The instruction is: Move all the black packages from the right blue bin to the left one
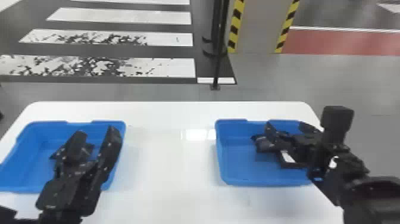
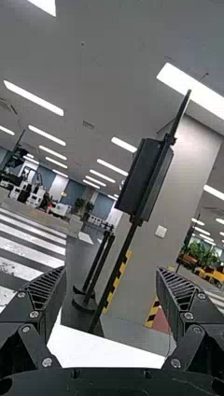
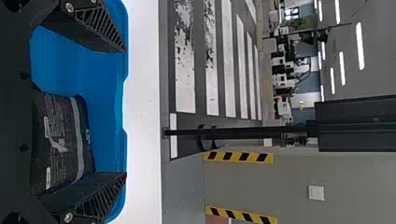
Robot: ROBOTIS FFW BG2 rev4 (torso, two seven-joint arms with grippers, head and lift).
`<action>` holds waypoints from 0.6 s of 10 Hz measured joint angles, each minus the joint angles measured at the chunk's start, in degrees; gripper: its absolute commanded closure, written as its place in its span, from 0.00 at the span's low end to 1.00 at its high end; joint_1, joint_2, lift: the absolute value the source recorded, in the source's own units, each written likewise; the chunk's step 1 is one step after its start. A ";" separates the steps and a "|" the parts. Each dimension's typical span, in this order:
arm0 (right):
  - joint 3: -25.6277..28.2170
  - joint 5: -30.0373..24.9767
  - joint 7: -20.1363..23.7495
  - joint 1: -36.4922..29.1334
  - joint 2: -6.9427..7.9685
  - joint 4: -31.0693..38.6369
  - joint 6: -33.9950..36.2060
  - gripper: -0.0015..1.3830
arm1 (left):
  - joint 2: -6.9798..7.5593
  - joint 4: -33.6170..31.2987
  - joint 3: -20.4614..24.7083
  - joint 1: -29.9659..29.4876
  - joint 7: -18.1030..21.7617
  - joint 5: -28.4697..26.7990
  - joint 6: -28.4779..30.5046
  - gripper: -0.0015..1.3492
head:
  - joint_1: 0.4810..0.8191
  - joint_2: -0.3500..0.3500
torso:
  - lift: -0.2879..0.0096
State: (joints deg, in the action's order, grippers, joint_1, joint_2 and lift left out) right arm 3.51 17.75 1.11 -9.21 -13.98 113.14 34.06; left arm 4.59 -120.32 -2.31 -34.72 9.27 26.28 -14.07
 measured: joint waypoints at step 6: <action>0.03 -4.96 1.60 7.93 -0.15 -13.05 8.35 0.06 | 0.25 0.75 -0.32 -0.15 0.04 0.23 -0.19 0.27 | 0.63 0.32 | 0.52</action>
State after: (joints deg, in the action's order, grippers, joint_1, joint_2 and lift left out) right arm 3.54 12.79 2.71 -1.28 -14.12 100.09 42.41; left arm 4.83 -119.57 -2.63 -34.87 9.31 26.52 -14.27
